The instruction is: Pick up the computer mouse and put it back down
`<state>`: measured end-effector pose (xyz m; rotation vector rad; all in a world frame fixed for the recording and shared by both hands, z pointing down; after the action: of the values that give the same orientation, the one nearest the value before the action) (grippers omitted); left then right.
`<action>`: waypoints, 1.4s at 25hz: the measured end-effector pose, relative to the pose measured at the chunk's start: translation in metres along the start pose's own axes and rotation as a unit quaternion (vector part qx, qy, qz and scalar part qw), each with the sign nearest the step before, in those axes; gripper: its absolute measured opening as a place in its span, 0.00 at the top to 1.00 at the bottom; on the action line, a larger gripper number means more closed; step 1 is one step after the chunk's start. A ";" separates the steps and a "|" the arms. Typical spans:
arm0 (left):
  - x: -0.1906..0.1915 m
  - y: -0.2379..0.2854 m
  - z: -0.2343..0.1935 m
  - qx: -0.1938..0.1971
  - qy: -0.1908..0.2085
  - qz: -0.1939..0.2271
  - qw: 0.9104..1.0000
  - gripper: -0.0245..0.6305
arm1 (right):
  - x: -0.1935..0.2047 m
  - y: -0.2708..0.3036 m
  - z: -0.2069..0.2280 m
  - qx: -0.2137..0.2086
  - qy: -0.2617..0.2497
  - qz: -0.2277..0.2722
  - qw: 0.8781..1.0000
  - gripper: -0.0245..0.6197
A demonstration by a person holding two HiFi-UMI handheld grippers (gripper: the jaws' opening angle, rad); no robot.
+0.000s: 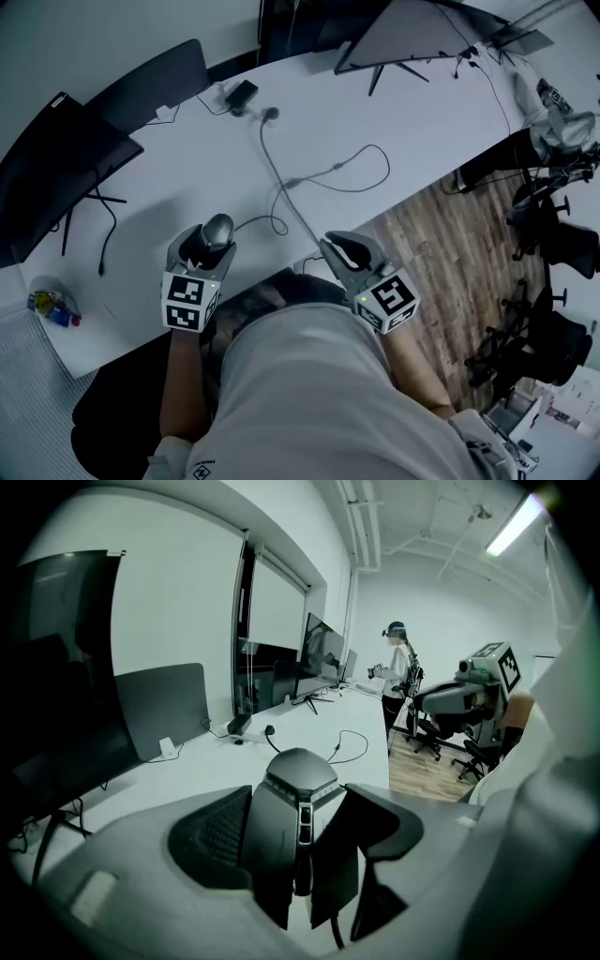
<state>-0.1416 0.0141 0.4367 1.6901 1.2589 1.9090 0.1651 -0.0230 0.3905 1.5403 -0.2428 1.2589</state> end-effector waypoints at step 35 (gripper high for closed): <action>0.016 0.177 -0.032 0.040 -0.012 -0.070 0.997 0.48 | 0.005 -0.003 0.061 0.065 0.056 -0.040 0.996 0.88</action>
<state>-0.1186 -0.0888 0.5839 1.6115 1.4232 1.7731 0.2047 -0.0686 0.4010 1.5673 -0.0273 1.3131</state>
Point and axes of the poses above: the fingertips, and each gripper's own axes: y forward along the fingers, z to its right, x out of its underside, the point moved 10 cm from there along -y, backward along the fingers, and after that the axes turned 11 degrees about -z, right-handed, at the moved point
